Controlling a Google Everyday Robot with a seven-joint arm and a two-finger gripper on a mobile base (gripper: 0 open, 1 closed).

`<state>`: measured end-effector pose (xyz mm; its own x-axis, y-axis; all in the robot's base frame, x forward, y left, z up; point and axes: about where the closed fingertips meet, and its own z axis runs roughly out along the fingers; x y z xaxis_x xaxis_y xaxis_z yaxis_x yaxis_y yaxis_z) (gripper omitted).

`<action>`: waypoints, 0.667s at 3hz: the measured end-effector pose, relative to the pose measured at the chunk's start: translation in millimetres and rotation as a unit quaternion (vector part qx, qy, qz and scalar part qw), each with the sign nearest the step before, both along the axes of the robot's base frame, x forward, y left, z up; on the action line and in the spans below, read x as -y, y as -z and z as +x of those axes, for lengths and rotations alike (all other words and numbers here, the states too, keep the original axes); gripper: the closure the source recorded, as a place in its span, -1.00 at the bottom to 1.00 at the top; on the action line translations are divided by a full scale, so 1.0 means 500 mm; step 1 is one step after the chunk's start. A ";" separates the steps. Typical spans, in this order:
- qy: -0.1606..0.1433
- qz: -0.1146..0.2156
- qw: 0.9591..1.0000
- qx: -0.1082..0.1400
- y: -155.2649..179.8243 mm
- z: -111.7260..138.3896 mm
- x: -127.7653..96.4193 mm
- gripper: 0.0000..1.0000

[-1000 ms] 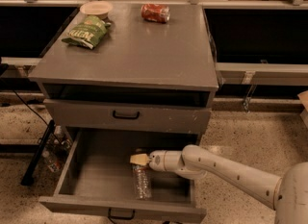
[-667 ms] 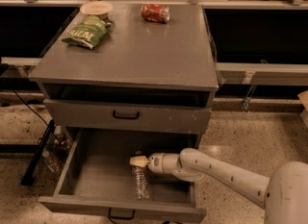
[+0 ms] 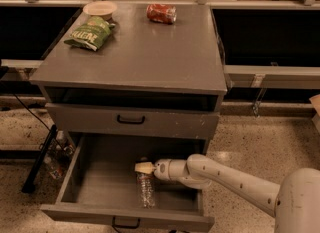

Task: Place water bottle into middle drawer

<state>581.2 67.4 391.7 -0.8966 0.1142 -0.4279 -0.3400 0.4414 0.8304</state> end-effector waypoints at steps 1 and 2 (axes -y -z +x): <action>0.000 0.000 1.000 0.000 0.000 0.000 0.000 0.08; 0.000 0.000 1.000 0.000 0.000 0.000 0.000 -0.42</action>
Offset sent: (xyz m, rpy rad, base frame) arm 0.0000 0.0000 0.0000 0.0000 0.0000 0.0000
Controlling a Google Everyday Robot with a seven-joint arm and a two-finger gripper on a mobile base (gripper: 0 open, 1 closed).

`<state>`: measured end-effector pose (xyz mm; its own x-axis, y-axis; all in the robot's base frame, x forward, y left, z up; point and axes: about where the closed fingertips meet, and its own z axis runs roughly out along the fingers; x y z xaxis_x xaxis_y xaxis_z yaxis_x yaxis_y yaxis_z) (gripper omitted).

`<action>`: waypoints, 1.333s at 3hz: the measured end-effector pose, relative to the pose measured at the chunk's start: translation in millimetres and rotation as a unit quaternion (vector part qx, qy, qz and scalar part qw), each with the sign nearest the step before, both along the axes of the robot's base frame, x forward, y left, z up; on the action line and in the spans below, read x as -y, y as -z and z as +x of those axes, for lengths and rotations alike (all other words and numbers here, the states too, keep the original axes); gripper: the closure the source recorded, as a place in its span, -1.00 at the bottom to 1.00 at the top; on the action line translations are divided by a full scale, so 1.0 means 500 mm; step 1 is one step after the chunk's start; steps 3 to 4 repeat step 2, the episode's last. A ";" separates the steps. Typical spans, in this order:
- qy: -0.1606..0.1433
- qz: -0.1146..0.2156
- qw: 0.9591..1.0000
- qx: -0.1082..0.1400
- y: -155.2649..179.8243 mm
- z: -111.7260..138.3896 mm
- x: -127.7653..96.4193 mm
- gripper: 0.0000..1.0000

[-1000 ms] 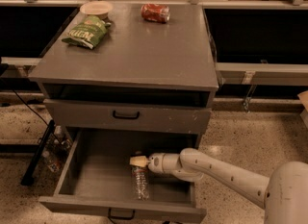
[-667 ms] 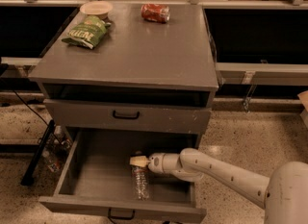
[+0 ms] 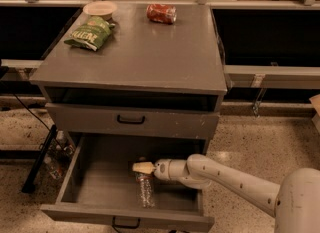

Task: Place water bottle into middle drawer

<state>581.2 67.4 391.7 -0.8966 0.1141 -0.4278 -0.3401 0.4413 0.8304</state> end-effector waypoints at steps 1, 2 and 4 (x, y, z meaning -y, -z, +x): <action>0.000 0.000 1.000 0.000 0.000 0.000 0.000 -1.00; 0.000 0.000 1.000 0.000 0.000 0.000 0.000 -1.00; 0.000 0.000 1.000 0.000 0.000 0.000 0.000 -1.00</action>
Offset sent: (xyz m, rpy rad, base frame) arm 0.0000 0.0000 0.0000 0.0000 0.0000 0.0000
